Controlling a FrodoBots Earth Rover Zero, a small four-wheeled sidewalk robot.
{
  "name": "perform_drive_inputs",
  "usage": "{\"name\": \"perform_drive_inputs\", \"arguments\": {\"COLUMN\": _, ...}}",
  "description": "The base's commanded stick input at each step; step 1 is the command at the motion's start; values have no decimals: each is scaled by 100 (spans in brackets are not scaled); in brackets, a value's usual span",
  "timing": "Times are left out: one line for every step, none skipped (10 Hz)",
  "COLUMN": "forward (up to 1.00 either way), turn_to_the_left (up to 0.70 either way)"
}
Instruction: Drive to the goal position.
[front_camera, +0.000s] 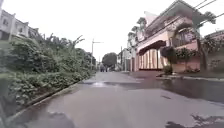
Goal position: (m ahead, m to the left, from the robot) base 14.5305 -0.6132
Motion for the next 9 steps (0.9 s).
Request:
{"name": "perform_drive_inputs", "arguments": {"forward": 100, "turn_to_the_left": 0}}
{"name": "perform_drive_inputs", "arguments": {"forward": 100, "turn_to_the_left": 0}}
{"name": "perform_drive_inputs", "arguments": {"forward": 100, "turn_to_the_left": 0}}
{"name": "perform_drive_inputs", "arguments": {"forward": 100, "turn_to_the_left": 0}}
{"name": "perform_drive_inputs", "arguments": {"forward": 100, "turn_to_the_left": 0}}
{"name": "perform_drive_inputs", "arguments": {"forward": 100, "turn_to_the_left": 0}}
{"name": "perform_drive_inputs", "arguments": {"forward": 100, "turn_to_the_left": 0}}
{"name": "perform_drive_inputs", "arguments": {"forward": 100, "turn_to_the_left": 0}}
{"name": "perform_drive_inputs", "arguments": {"forward": 100, "turn_to_the_left": 0}}
